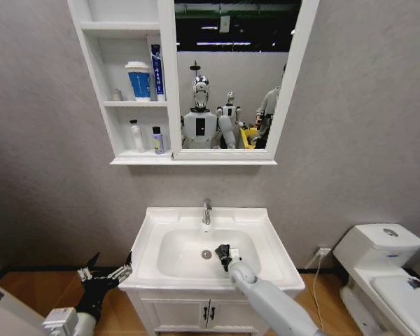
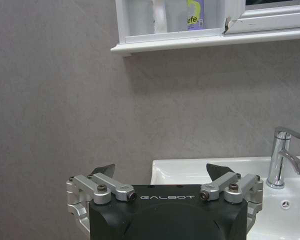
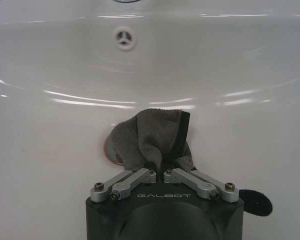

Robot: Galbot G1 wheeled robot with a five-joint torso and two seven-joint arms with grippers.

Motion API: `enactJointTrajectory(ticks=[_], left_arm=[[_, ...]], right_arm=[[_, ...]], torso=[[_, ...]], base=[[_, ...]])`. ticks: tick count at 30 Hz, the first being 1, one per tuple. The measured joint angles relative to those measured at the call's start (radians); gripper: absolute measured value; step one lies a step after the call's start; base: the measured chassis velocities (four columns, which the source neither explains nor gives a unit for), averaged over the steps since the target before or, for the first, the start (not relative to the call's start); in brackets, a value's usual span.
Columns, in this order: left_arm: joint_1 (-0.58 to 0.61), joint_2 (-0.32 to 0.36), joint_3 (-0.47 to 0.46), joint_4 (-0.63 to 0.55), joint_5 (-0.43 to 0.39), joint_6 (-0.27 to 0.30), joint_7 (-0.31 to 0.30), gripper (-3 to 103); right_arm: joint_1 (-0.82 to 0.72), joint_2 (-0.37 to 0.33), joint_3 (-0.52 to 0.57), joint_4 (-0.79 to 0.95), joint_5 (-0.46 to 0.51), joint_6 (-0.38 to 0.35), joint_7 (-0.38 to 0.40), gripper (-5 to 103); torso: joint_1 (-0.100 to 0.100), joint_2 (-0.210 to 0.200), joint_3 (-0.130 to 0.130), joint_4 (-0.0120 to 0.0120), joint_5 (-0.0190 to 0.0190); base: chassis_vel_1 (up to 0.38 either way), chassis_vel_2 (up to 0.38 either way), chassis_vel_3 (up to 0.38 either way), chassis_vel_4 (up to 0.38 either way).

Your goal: Move facial cleanser and shampoo from washbasin to cabinet, then wipe washbasin with towel.

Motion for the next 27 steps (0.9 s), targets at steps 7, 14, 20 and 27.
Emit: enactJointTrajectory(ticks=[7,14,20,27], left_arm=[[0.0,0.0,0.0,0.0,0.0,0.0,0.0,100],[0.0,0.0,0.0,0.0,0.0,0.0,0.0,100],[0.0,0.0,0.0,0.0,0.0,0.0,0.0,100],[0.0,0.0,0.0,0.0,0.0,0.0,0.0,100]], right_arm=[[0.085,0.126,-0.039,-0.083,0.059,0.022,-0.014,2],[0.129,0.165,-0.027,-0.163,0.099,0.017,-0.008,2],[0.106,0.081,0.016,-0.145,0.059,-0.021,0.001,2],[0.047,-0.122,0.072,0.018,-0.051,-0.031,-0.012,2]], torso=[[0.0,0.0,0.0,0.0002,-0.0003],[0.0,0.0,0.0,0.0002,-0.0001],[0.0,0.0,0.0,0.0,0.0001],[0.0,0.0,0.0,-0.0004,-0.0005]], base=[[0.0,0.0,0.0,0.0],[0.0,0.0,0.0,0.0],[0.0,0.0,0.0,0.0],[0.0,0.0,0.0,0.0]])
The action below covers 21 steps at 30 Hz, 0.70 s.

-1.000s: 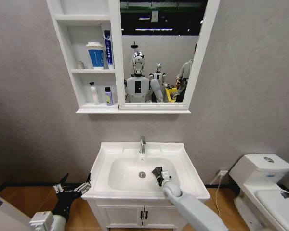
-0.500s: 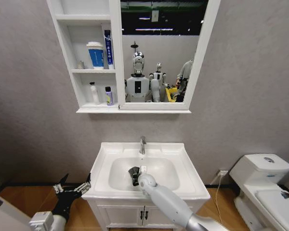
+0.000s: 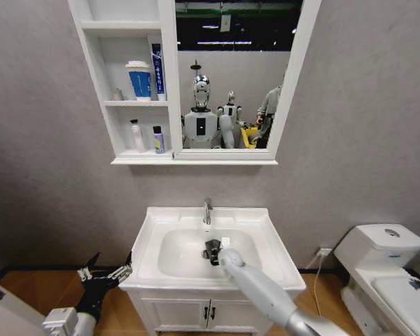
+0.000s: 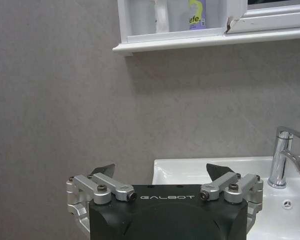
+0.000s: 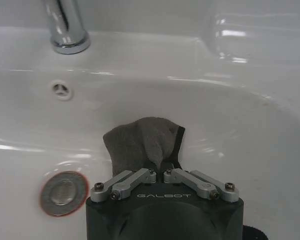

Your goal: Move facial cleanser and shampoo from washbasin to cabinet, then wipe washbasin with towel.

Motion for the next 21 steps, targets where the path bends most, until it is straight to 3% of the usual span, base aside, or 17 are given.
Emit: enactJointTrajectory(ticks=[3,6,11,16,21], left_arm=[[0.0,0.0,0.0,0.0,0.0,0.0,0.0,100],[0.0,0.0,0.0,0.0,0.0,0.0,0.0,100],[0.0,0.0,0.0,0.0,0.0,0.0,0.0,100],[0.0,0.0,0.0,0.0,0.0,0.0,0.0,100],[0.0,0.0,0.0,0.0,0.0,0.0,0.0,100]], right_arm=[[-0.003,-0.03,-0.002,0.01,-0.035,0.0,-0.014,2],[0.001,0.008,-0.024,-0.015,-0.046,0.0,-0.02,2],[0.023,0.179,-0.086,-0.115,0.004,0.004,-0.009,2],[0.048,0.282,-0.105,-0.208,0.052,0.014,-0.011,2],[0.053,0.322,-0.097,-0.232,0.066,0.026,-0.013,2]], torso=[[0.0,0.0,0.0,-0.0003,0.0002],[0.0,0.0,0.0,-0.0002,0.0003],[0.0,0.0,0.0,0.0008,0.0001],[0.0,0.0,0.0,0.0,-0.0004],[0.0,0.0,0.0,0.0005,0.0003]], base=[[0.0,0.0,0.0,0.0],[0.0,0.0,0.0,0.0],[0.0,0.0,0.0,0.0],[0.0,0.0,0.0,0.0],[0.0,0.0,0.0,0.0]])
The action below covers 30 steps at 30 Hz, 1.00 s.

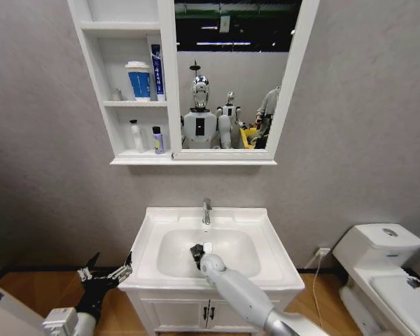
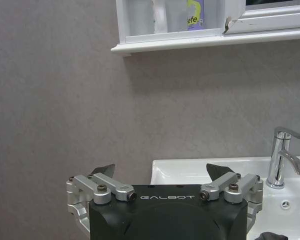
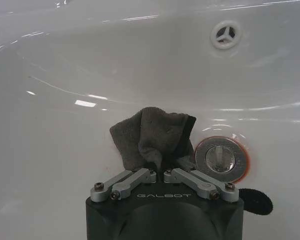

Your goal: Move facial cleanser and shampoo from washbasin to cabinet, then wipe washbasin with towel.

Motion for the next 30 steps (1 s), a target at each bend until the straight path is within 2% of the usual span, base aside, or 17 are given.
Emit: enactJointTrajectory(ticks=[4,6,7,9,11,14,21,26,30], left_arm=[[0.0,0.0,0.0,0.0,0.0,0.0,0.0,100],[0.0,0.0,0.0,0.0,0.0,0.0,0.0,100],[0.0,0.0,0.0,0.0,0.0,0.0,0.0,100],[0.0,0.0,0.0,0.0,0.0,0.0,0.0,100],[0.0,0.0,0.0,0.0,0.0,0.0,0.0,100],[0.0,0.0,0.0,0.0,0.0,0.0,0.0,100],[0.0,0.0,0.0,0.0,0.0,0.0,0.0,100],[0.0,0.0,0.0,0.0,0.0,0.0,0.0,100],[0.0,0.0,0.0,0.0,0.0,0.0,0.0,100]], right_arm=[[-0.012,-0.029,0.016,0.014,-0.016,0.0,-0.003,2],[-0.041,-0.097,0.052,0.053,-0.049,-0.008,-0.008,2],[-0.041,-0.097,0.052,0.053,-0.049,-0.008,-0.008,2],[-0.059,-0.157,0.072,0.084,-0.051,-0.016,-0.03,2],[-0.06,-0.167,0.077,0.083,-0.052,-0.016,-0.038,2],[-0.054,-0.16,0.08,0.066,-0.045,-0.016,-0.043,2],[-0.014,-0.049,0.022,-0.02,-0.03,0.004,-0.037,2],[-0.01,-0.009,0.016,-0.045,-0.031,0.013,-0.035,2],[-0.023,-0.042,0.036,-0.019,-0.031,0.013,-0.037,2]], torso=[[0.0,0.0,0.0,0.0007,0.0009],[0.0,0.0,0.0,0.0,0.0003],[0.0,0.0,0.0,0.0,0.0003],[0.0,0.0,0.0,-0.0002,0.0003],[0.0,0.0,0.0,-0.0002,0.0001],[0.0,0.0,0.0,-0.0004,-0.0003],[0.0,0.0,0.0,-0.0009,-0.0005],[0.0,0.0,0.0,-0.0012,-0.0005],[0.0,0.0,0.0,0.0019,0.0014]], base=[[0.0,0.0,0.0,0.0],[0.0,0.0,0.0,0.0],[0.0,0.0,0.0,0.0],[0.0,0.0,0.0,0.0],[0.0,0.0,0.0,0.0],[0.0,0.0,0.0,0.0],[0.0,0.0,0.0,0.0],[0.0,0.0,0.0,0.0],[0.0,0.0,0.0,0.0]])
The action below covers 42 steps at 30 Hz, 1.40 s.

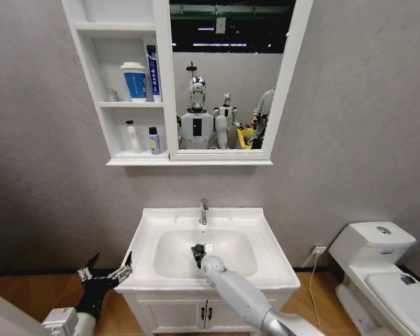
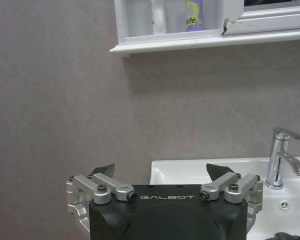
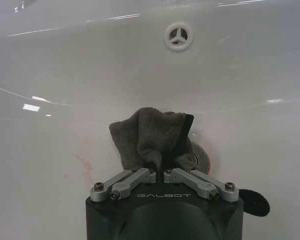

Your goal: Move facial cleanser and shampoo from washbasin to cabinet, then wipe washbasin with towel.

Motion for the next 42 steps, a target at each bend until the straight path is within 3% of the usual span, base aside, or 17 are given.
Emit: enactJointTrajectory(ticks=[2,4,7,11,18,21,22,25,32,41,42], left_arm=[[0.0,0.0,0.0,0.0,0.0,0.0,0.0,100],[0.0,0.0,0.0,0.0,0.0,0.0,0.0,100],[0.0,0.0,0.0,0.0,0.0,0.0,0.0,100],[0.0,0.0,0.0,0.0,0.0,0.0,0.0,100],[0.0,0.0,0.0,0.0,0.0,0.0,0.0,100],[0.0,0.0,0.0,0.0,0.0,0.0,0.0,100],[0.0,0.0,0.0,0.0,0.0,0.0,0.0,100],[0.0,0.0,0.0,0.0,0.0,0.0,0.0,100],[0.0,0.0,0.0,0.0,0.0,0.0,0.0,100],[0.0,0.0,0.0,0.0,0.0,0.0,0.0,100],[0.0,0.0,0.0,0.0,0.0,0.0,0.0,100]], right_arm=[[-0.013,-0.034,0.017,0.025,0.0,-0.001,-0.001,2],[-0.046,-0.108,0.052,0.092,0.0,-0.008,-0.001,2],[-0.071,-0.169,0.077,0.155,0.011,-0.015,0.004,2],[-0.089,-0.21,0.092,0.219,0.02,-0.017,0.012,2],[-0.129,-0.285,0.136,0.416,-0.099,0.016,0.023,2],[-0.168,-0.376,0.2,0.54,-0.161,0.032,0.024,2],[-0.168,-0.376,0.2,0.54,-0.161,0.032,0.024,2],[-0.224,-0.452,0.308,0.609,-0.192,0.051,0.002,2],[-0.231,-0.494,0.406,0.493,-0.207,0.142,-0.11,2],[-0.16,-0.467,0.408,0.314,-0.21,0.206,-0.195,2],[-0.154,-0.463,0.405,0.305,-0.208,0.212,-0.202,7]], torso=[[0.0,0.0,0.0,0.0004,0.0004],[0.0,0.0,0.0,-0.0015,-0.0007],[0.0,0.0,0.001,-0.0021,-0.0016],[0.001,-0.001,0.001,-0.0025,-0.0012],[0.001,-0.001,0.0,-0.0021,-0.0011],[0.0,0.0,0.0,-0.0021,-0.0014],[0.0,0.0,0.0,-0.0021,-0.0014],[0.0,0.0,0.0,-0.0023,-0.0013],[0.0,0.0,0.0,-0.0022,-0.001],[0.0,0.0,0.0,-0.0019,-0.0012],[0.0,0.0,0.0,-0.0019,-0.0013]], base=[[0.033,0.062,0.021,0.029],[0.026,0.008,0.014,0.014],[0.0,0.0,0.0,0.0],[0.0,0.0,0.0,0.0],[0.0,0.0,0.0,0.0],[0.0,0.0,0.0,0.0],[0.0,0.0,0.0,0.0],[0.0,0.0,0.0,0.0],[0.0,0.0,0.0,0.0],[0.0,0.0,0.0,0.0],[0.0,0.0,0.0,0.0]])
